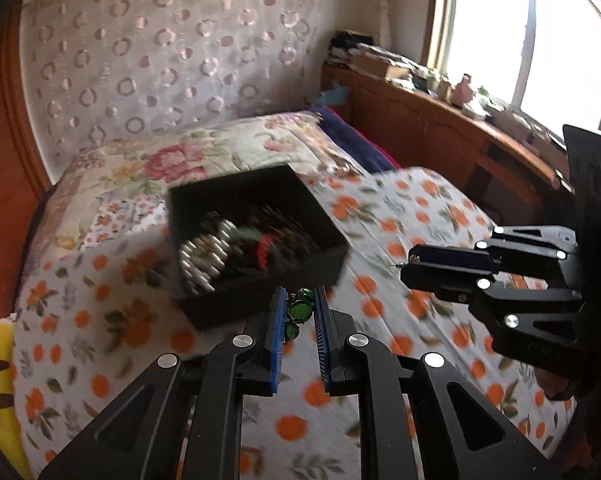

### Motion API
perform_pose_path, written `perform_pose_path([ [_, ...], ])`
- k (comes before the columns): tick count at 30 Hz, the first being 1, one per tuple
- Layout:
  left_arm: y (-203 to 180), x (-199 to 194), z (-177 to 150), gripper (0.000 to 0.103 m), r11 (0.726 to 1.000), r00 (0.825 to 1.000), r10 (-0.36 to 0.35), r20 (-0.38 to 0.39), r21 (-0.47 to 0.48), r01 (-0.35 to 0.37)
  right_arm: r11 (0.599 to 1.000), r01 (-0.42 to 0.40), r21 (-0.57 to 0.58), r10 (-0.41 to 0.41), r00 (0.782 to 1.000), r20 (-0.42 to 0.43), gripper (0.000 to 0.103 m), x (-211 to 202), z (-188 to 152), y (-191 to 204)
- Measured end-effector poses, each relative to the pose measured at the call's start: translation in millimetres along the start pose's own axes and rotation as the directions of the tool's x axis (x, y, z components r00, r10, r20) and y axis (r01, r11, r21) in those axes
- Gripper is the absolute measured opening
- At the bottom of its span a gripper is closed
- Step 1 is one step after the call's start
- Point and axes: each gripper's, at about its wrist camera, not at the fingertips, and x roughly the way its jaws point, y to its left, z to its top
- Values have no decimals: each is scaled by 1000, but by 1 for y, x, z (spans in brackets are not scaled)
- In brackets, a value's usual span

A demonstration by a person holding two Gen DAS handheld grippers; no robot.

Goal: Organize jewelry
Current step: 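Grasp the green earrings with the left gripper, then lower the green earrings into the black box and open the left gripper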

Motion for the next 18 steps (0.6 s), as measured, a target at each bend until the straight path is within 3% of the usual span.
perform_pose_path([
  [8,27,-6,28,13,999,999,23,48,-34,-21,999,0,-44,0,1000,5,16,30,32,5],
  [18,51,5,54,13,997,998,34,62,-66,-30,998,6,-56,-7,1000,-28,16,58,39,3],
])
